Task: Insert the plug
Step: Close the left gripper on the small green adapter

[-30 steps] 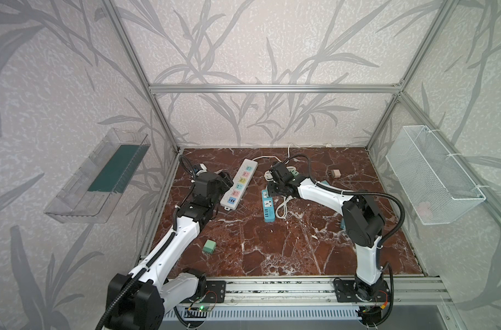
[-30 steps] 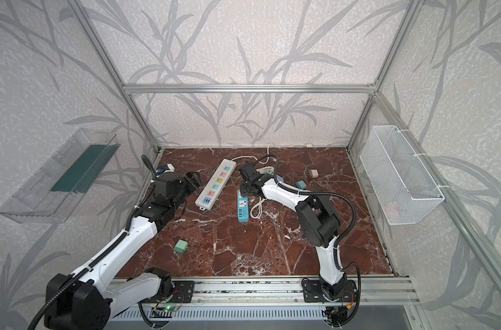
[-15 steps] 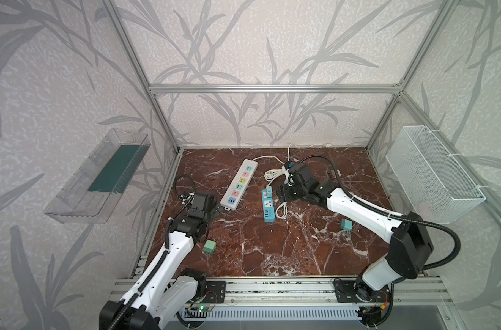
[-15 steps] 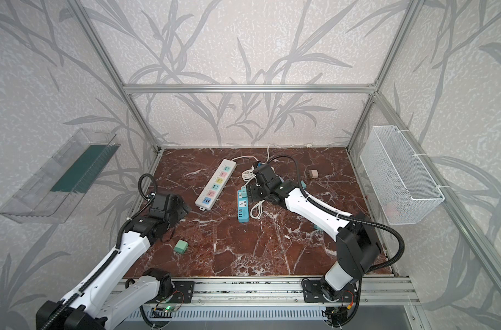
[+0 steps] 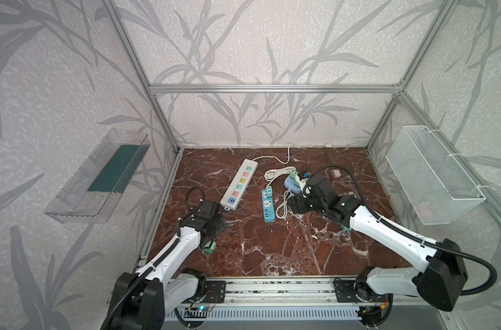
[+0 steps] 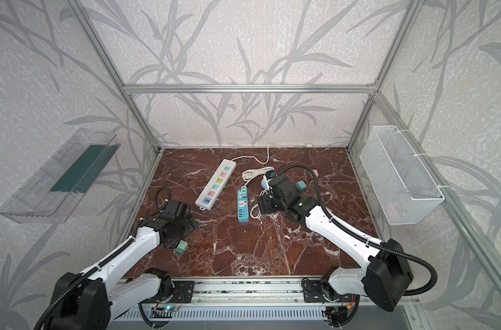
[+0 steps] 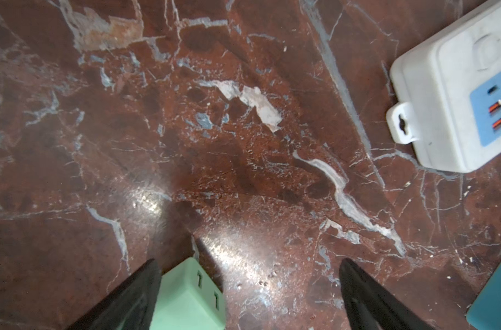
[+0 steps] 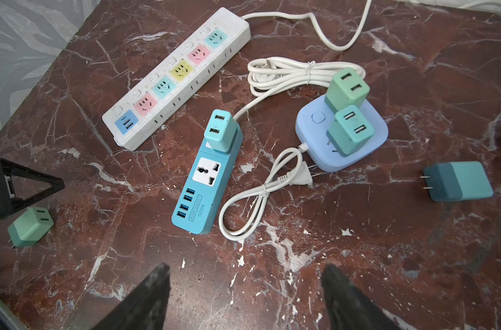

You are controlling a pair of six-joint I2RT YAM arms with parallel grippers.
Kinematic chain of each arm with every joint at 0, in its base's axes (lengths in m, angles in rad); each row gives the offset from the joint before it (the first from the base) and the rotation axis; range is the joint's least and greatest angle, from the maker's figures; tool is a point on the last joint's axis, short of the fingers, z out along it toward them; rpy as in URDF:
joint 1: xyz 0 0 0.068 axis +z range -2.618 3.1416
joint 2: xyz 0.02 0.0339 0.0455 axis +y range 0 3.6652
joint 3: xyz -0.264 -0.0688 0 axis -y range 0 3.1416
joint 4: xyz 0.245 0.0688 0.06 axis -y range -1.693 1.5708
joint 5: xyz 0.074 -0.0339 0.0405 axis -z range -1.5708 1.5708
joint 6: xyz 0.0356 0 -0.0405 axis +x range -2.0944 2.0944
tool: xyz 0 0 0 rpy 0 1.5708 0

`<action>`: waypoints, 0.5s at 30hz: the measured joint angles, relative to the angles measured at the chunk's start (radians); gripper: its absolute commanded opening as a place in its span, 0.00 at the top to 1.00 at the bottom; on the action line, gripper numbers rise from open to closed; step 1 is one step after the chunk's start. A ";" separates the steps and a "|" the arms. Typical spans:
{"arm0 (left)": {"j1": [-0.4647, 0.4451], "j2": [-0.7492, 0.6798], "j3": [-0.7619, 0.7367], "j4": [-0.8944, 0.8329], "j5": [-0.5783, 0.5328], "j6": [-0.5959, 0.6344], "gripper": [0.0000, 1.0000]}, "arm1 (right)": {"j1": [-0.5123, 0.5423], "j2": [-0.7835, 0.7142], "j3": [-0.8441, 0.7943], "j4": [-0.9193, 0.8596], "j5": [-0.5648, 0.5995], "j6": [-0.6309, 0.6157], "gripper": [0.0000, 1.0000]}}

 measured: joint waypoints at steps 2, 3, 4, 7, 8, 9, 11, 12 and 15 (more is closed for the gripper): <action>0.000 0.000 -0.009 -0.014 -0.001 -0.005 0.03 | -0.008 -0.008 -0.016 0.005 0.000 -0.002 0.18; 0.000 0.000 -0.013 -0.019 0.000 -0.007 0.03 | -0.010 -0.011 -0.022 0.005 0.000 -0.003 0.18; 0.000 0.000 -0.019 -0.026 0.000 -0.011 0.03 | -0.013 -0.014 -0.031 0.006 0.000 -0.004 0.18; 0.000 -0.002 -0.024 -0.040 0.008 -0.017 0.04 | -0.017 -0.023 -0.054 0.009 -0.002 -0.004 0.17; -0.002 -0.004 -0.024 -0.045 0.010 -0.019 0.04 | -0.018 -0.026 -0.062 0.012 -0.005 -0.004 0.17; -0.005 -0.008 -0.024 -0.049 0.013 -0.023 0.04 | -0.018 -0.029 -0.069 0.014 -0.008 -0.004 0.17; -0.018 -0.023 -0.026 -0.056 0.018 -0.039 0.04 | -0.019 -0.036 -0.081 0.019 -0.010 -0.004 0.17; -0.031 -0.037 -0.028 -0.057 0.021 -0.050 0.05 | -0.022 -0.040 -0.085 0.021 -0.014 -0.004 0.17; -0.089 -0.074 -0.041 -0.062 0.026 -0.092 0.06 | -0.031 -0.053 -0.094 0.029 -0.023 -0.001 0.17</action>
